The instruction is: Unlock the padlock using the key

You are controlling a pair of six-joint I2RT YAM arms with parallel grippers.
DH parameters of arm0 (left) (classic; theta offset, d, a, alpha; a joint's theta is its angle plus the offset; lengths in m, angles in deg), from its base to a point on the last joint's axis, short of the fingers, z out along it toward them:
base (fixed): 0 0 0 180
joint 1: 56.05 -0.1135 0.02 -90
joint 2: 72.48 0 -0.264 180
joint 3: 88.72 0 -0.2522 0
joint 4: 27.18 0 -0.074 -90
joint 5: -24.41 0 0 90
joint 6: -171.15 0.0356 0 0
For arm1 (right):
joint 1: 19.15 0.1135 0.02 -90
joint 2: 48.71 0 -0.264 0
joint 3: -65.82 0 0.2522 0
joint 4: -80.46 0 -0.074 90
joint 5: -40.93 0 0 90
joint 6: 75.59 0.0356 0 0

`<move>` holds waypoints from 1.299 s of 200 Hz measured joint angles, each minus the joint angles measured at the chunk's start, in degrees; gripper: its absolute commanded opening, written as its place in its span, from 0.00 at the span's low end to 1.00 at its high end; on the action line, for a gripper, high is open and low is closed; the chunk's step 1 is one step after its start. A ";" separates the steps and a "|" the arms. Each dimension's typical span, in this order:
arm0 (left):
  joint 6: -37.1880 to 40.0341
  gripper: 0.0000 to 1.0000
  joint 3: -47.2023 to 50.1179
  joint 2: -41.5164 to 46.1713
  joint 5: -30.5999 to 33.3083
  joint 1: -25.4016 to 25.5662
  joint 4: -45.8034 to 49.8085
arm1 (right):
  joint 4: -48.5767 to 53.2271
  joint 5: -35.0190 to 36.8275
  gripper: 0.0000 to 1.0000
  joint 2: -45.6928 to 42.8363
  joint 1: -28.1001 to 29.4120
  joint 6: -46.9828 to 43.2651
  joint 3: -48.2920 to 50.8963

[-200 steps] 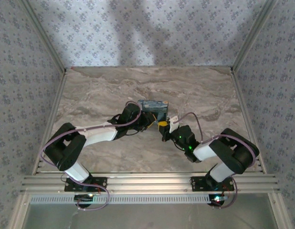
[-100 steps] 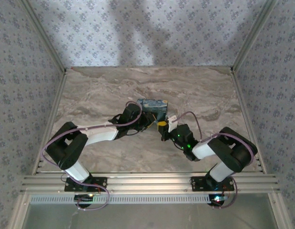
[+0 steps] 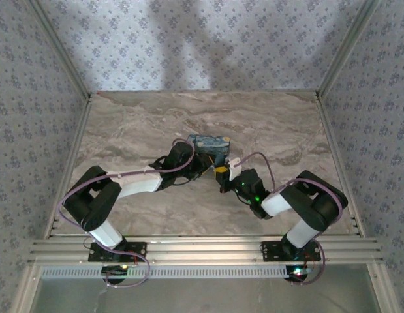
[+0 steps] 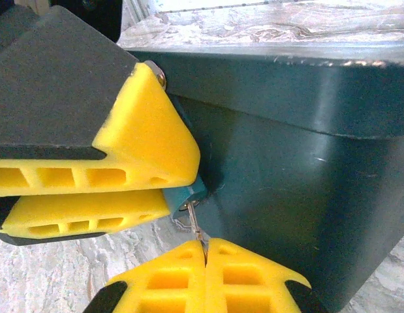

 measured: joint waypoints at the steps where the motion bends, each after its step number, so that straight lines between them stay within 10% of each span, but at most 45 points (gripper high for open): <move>1: 0.00 0.25 -0.02 0.00 0.00 0.00 0.00 | 0.04 -0.07 0.00 -0.04 -0.04 0.00 0.00; 260: 6.10 0.25 -0.48 2.71 -6.97 -0.94 8.28 | 14.78 10.91 0.00 -13.79 8.37 3.50 5.16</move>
